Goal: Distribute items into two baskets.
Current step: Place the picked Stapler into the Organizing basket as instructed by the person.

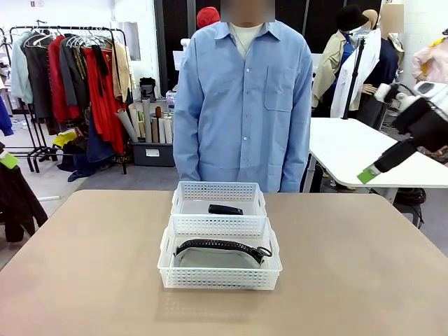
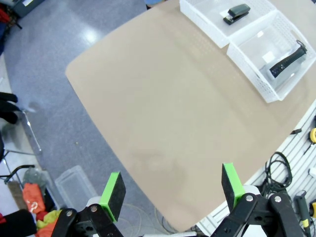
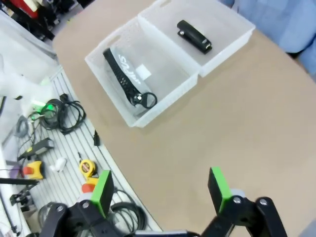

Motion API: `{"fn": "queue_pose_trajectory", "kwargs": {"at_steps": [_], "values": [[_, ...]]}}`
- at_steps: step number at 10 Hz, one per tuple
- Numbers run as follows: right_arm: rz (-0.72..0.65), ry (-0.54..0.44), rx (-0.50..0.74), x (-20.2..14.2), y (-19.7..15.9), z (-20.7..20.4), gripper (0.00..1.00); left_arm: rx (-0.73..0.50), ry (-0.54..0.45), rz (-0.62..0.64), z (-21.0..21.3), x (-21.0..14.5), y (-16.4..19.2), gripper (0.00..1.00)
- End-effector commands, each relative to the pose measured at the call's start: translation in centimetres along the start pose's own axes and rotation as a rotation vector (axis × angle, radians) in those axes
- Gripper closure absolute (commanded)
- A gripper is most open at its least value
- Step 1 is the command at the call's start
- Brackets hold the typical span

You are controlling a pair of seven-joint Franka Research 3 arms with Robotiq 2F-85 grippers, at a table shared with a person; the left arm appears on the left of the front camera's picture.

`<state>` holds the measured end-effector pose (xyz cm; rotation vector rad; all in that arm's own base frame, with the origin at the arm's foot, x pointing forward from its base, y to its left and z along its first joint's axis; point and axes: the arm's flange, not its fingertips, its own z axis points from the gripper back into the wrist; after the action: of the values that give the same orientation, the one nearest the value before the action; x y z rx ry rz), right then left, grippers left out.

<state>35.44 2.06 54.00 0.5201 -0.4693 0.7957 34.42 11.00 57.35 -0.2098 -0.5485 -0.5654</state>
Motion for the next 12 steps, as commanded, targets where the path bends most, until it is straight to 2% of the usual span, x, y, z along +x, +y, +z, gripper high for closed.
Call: {"fn": "queue_pose_trajectory", "kwargs": {"at_steps": [1, 3, 6, 7, 12], "values": [[-0.013, -0.015, -0.026, -2.0, 1.0, 0.6, 0.0, -0.001, 0.003, -0.002, 0.1, -0.1, 0.1, 0.0], [-0.016, 0.008, -0.001, -2.7, 0.1, 1.1, 0.0, -0.001, 0.003, -0.002, 0.1, -0.1, 0.1, 0.0], [0.008, -0.01, 0.037, -2.8, -1.1, 1.7, 0.0, -0.001, 0.003, -0.002, 0.1, -0.1, 0.1, 0.0], [-0.026, -0.005, -0.002, -3.4, -0.4, 1.3, 0.0, -0.001, 0.003, -0.002, 0.1, -0.1, 0.1, 0.0], [-0.026, -0.005, -0.002, -3.4, -0.4, 1.3, 0.0, -0.001, 0.003, -0.002, 0.1, -0.1, 0.1, 0.0]]}}
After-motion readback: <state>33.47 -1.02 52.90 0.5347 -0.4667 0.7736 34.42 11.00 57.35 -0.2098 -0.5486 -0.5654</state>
